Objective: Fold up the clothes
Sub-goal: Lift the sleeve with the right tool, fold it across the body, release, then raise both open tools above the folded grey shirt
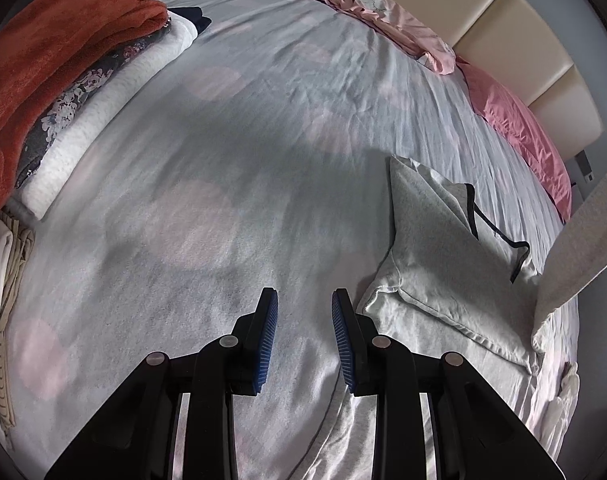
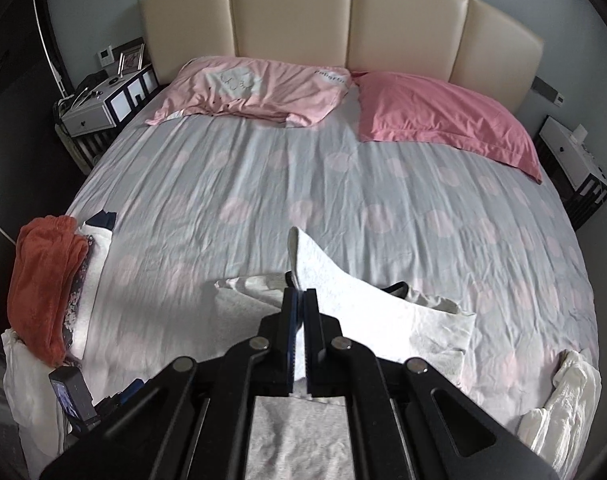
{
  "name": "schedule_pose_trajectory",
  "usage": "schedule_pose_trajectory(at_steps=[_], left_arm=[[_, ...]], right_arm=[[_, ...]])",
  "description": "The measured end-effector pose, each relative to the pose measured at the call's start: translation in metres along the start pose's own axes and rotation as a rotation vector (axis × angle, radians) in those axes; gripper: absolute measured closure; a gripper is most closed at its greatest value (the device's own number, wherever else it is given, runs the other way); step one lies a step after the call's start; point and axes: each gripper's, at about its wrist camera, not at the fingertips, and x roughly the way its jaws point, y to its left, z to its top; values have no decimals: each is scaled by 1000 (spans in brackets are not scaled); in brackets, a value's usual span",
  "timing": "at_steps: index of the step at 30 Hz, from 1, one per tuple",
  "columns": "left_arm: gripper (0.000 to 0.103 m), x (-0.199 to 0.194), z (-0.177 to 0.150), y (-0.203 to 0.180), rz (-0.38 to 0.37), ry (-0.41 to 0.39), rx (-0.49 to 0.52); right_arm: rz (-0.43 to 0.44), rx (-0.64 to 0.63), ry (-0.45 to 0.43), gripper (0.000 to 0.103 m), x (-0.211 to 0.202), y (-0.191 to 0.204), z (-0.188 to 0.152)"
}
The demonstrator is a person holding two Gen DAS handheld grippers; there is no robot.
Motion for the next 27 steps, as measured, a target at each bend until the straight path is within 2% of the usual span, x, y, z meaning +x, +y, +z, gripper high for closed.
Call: schedule_pose_trajectory(at_steps=[9,17,22,27], left_arm=[[73,10,6,7,-16,15,-14],[73,27,12,6,-32,43,-15],[73,32,11,2,-31,58,6],[73,36,6,-10,-33,86,74]], right_arm=[[45,-123,146,100,95,51,-23],[92,-163,240,100,159,78,-43],[142,-152,273,96,177,84,-49],[150,-112,265,96,163,67,-51]])
